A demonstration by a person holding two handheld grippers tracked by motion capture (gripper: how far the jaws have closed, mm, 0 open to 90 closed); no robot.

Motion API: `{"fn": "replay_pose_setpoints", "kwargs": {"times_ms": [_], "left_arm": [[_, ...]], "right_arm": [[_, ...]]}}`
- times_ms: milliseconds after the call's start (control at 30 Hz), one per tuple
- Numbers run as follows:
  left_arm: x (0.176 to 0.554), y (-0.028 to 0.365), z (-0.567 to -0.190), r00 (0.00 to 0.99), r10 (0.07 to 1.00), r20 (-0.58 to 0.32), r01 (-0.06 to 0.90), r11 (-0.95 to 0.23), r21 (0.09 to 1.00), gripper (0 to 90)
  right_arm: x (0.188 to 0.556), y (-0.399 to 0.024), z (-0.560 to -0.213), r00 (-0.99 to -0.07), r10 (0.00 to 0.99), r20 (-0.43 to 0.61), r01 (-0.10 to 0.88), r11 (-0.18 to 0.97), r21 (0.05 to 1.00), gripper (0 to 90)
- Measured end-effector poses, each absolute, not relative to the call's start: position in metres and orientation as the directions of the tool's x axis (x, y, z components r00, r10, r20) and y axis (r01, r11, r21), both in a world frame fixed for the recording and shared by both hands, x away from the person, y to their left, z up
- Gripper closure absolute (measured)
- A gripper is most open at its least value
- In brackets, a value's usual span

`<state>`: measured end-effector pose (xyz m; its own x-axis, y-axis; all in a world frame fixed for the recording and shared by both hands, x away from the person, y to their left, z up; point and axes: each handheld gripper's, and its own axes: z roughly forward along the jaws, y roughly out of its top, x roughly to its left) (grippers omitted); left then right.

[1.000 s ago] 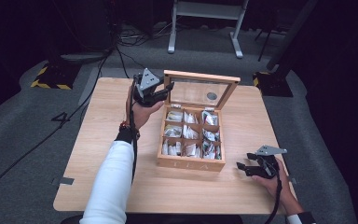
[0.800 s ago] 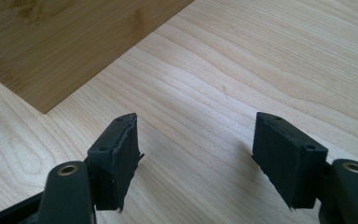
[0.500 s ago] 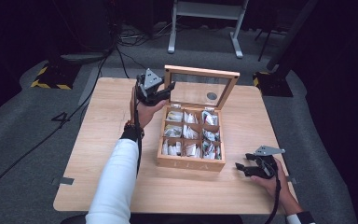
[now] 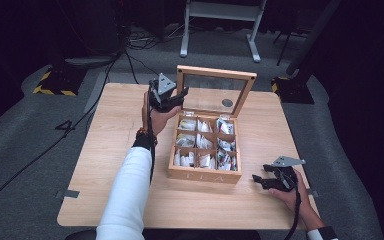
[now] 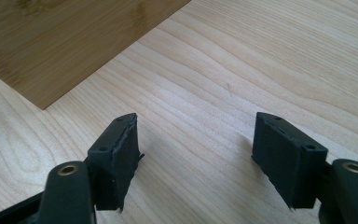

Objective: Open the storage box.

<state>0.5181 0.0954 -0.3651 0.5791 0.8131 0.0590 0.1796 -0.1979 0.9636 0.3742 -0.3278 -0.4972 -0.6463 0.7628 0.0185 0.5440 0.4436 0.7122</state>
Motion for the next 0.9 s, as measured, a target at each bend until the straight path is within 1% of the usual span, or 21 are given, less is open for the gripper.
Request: {"fn": "replay_pose_setpoints", "kwargs": {"times_ms": [200, 400, 500, 533, 600, 633, 900], "left_arm": [[0.522, 0.092, -0.369, 0.565, 0.822, 0.073, 0.195, -0.219, 0.956, 55.7], [0.525, 0.092, -0.376, 0.566, 0.822, 0.062, 0.208, -0.215, 0.954, 55.7], [0.527, 0.092, -0.378, 0.566, 0.821, 0.075, 0.215, -0.235, 0.948, 55.6], [0.528, 0.091, -0.382, 0.566, 0.819, 0.093, 0.225, -0.262, 0.938, 55.7], [0.529, 0.091, -0.384, 0.567, 0.819, 0.091, 0.23, -0.263, 0.937, 55.8], [0.53, 0.091, -0.388, 0.569, 0.82, 0.071, 0.243, -0.25, 0.937, 55.8], [0.536, 0.089, -0.404, 0.567, 0.818, 0.092, 0.293, -0.305, 0.906, 55.5]], "right_arm": [[0.374, -0.328, -0.497, -0.646, 0.763, 0.018, 0.544, 0.444, 0.713, 32.1], [0.374, -0.328, -0.497, -0.648, 0.761, 0.017, 0.542, 0.446, 0.712, 32.2], [0.374, -0.328, -0.498, -0.649, 0.761, 0.017, 0.542, 0.446, 0.713, 32.2], [0.374, -0.328, -0.498, -0.649, 0.761, 0.017, 0.541, 0.446, 0.713, 32.2], [0.374, -0.328, -0.498, -0.649, 0.761, 0.016, 0.541, 0.447, 0.712, 32.2], [0.374, -0.328, -0.498, -0.649, 0.761, 0.015, 0.541, 0.447, 0.712, 32.2], [0.374, -0.328, -0.498, -0.649, 0.761, 0.017, 0.541, 0.445, 0.714, 32.2]]}}
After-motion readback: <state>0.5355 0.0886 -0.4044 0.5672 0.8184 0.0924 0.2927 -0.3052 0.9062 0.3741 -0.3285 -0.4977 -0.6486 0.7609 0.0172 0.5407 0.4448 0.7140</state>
